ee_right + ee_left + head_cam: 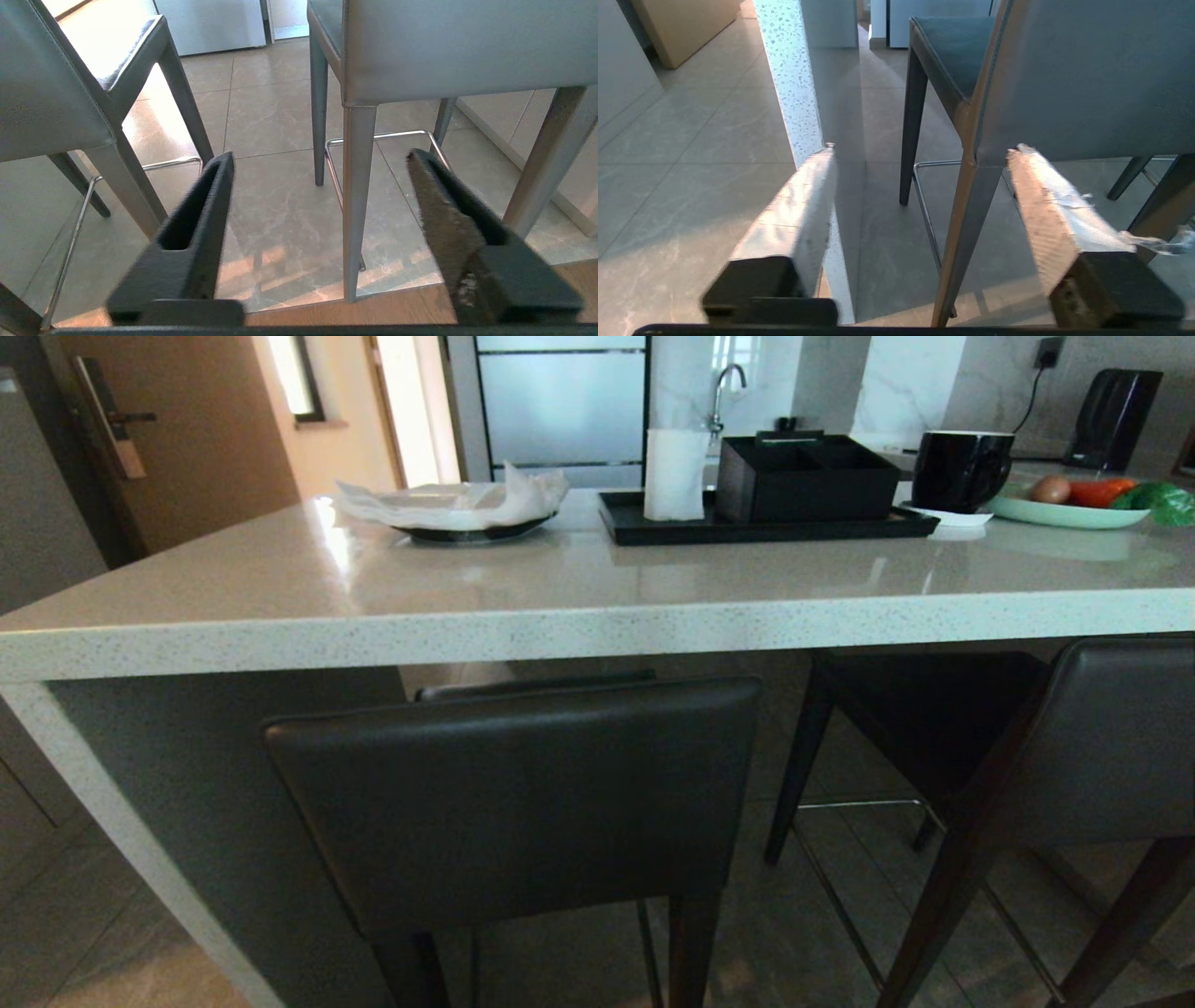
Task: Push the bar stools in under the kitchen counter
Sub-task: Pull the gray chair out from under the dining table
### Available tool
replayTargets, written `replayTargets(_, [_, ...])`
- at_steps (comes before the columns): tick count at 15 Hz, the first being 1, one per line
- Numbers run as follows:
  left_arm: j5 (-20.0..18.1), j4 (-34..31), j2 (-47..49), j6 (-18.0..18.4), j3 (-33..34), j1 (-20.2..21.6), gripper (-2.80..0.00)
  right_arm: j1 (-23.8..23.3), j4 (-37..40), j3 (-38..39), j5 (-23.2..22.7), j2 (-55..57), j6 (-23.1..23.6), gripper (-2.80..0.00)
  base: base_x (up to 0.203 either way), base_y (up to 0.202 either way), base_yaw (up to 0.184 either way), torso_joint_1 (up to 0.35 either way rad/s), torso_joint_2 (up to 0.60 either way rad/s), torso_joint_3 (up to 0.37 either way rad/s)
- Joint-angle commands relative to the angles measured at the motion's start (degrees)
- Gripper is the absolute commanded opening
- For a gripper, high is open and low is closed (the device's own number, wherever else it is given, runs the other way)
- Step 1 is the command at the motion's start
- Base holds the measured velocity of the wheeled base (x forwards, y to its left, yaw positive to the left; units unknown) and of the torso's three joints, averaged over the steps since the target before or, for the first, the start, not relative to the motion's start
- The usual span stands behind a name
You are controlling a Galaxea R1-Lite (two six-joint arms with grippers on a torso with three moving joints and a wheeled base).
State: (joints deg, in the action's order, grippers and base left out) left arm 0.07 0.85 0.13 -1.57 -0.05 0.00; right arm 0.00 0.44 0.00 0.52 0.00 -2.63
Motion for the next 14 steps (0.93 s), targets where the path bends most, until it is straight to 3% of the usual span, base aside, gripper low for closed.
replayTargets(1, [0.01,0.03,0.04,-0.14,-0.03,0.00,0.00,0.00,0.00,0.09,0.01,0.09,0.00,0.00,0.000,0.000,0.000,0.000,0.00,0.000])
replayTargets(11, [-0.08,0.03,0.03,0.19,0.05,0.01,0.00,0.09,-0.44,0.09,-0.26,-0.01,0.96,0.00,0.000,0.000,0.000,0.000,0.00,0.000])
replayTargets(14, [-1.26,-0.33,0.04,3.66,-0.21,0.07,0.00,0.09,-0.11,-1.55,-0.59,-0.04,3.00,0.00,0.000,0.000,0.000,0.000,0.00,0.000])
